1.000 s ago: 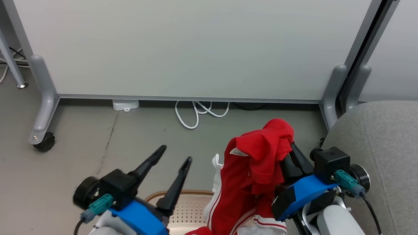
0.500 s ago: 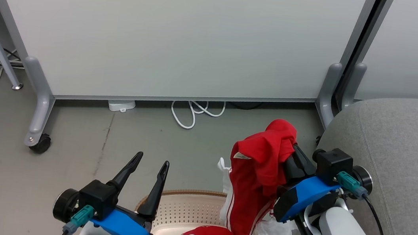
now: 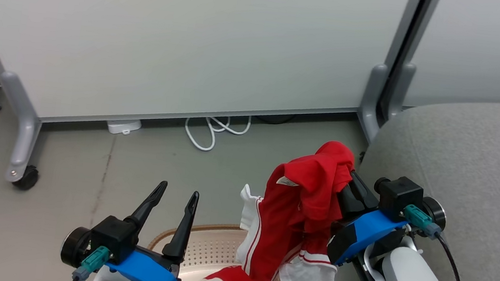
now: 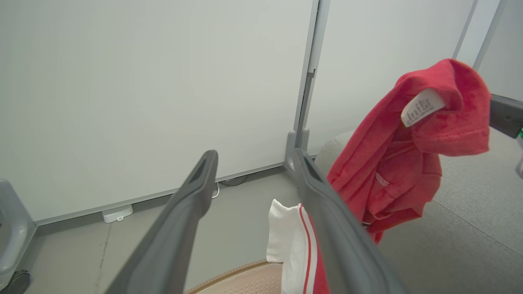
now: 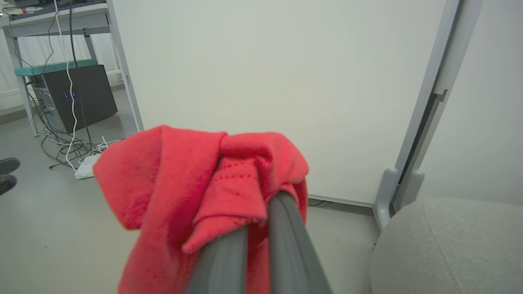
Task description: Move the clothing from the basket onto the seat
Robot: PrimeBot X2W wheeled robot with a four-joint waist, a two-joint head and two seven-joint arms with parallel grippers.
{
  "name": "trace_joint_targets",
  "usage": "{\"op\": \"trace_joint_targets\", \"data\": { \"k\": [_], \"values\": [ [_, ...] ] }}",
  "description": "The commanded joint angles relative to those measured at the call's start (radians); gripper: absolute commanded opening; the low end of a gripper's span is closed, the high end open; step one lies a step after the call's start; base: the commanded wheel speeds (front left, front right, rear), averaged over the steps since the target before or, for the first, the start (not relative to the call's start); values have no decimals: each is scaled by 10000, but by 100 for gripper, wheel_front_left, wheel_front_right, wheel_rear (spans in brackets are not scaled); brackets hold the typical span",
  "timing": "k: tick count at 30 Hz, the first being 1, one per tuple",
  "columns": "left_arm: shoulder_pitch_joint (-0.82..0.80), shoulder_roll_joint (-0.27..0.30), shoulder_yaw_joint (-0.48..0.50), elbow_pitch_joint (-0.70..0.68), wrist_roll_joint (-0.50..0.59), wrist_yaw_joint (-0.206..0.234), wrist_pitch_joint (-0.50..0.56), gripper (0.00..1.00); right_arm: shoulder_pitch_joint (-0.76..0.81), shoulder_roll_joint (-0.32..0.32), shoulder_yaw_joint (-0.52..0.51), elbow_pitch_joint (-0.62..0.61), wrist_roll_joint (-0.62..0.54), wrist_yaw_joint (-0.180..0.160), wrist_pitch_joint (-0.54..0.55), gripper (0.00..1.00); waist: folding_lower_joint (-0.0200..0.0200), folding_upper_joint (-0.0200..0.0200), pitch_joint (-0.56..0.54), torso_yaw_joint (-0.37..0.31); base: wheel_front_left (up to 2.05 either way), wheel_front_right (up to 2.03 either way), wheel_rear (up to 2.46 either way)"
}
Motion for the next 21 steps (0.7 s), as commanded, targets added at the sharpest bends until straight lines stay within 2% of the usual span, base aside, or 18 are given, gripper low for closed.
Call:
{"op": "trace_joint_targets", "data": {
  "k": [1, 21],
  "values": [
    [95, -5, 76, -45, 81, -80, -30, 100, 16, -32, -38, -69, -27, 3, 16, 0, 0, 0, 62, -254, 0, 0, 0],
    [133, 18, 208, -382, 140, -64, -29, 100, -47, -30, -84, -206, -14, 3, -31, 0, 0, 0, 330, -3555, 0, 0, 0]
  ]
}}
